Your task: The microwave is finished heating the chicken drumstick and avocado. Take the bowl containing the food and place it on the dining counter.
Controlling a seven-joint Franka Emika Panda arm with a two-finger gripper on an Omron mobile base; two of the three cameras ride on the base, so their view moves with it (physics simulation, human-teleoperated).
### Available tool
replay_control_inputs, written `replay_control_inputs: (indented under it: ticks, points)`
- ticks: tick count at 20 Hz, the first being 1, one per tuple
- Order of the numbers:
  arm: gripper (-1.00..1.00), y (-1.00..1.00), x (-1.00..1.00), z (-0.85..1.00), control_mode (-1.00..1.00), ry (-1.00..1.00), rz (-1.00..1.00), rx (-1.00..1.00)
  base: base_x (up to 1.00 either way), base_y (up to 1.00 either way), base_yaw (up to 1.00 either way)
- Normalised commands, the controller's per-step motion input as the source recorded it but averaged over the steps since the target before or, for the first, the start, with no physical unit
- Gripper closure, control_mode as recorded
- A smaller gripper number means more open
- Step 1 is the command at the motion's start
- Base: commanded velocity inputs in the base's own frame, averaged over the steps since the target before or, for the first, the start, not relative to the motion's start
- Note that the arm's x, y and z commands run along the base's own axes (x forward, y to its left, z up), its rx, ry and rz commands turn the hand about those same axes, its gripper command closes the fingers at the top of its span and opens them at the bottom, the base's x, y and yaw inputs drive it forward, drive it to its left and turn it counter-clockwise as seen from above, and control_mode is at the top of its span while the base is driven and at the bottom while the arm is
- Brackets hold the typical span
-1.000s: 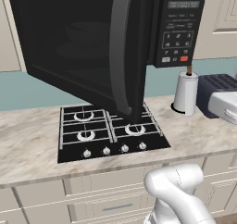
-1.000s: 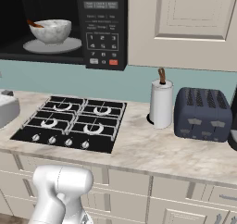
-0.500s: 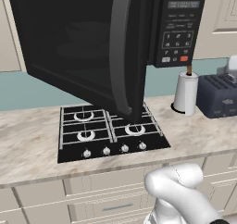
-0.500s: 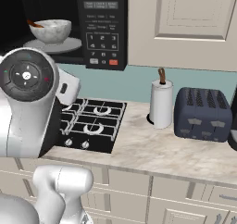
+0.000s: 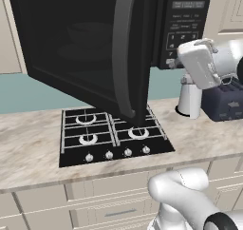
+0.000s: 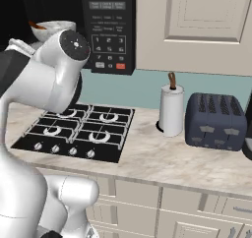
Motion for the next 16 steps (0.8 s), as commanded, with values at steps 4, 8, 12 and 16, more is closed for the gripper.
replay_control_inputs:
  ticks: [4,8,12,16]
  points:
    - [-1.0,0.88,0.99,-0.04,-1.0,0.24,0.15,0.2,0.0,0.0,0.0]
    - [-1.0,0.96,0.76,0.0,-1.0,0.28,0.17,0.2,0.0,0.0,0.0]
    - [-1.0,1.0,0.18,0.0,-1.0,0.28,0.21,0.18,0.0,0.0,0.0]
    - [-1.0,1.0,-0.35,0.0,-1.0,0.21,0.25,0.12,0.0,0.0,0.0]
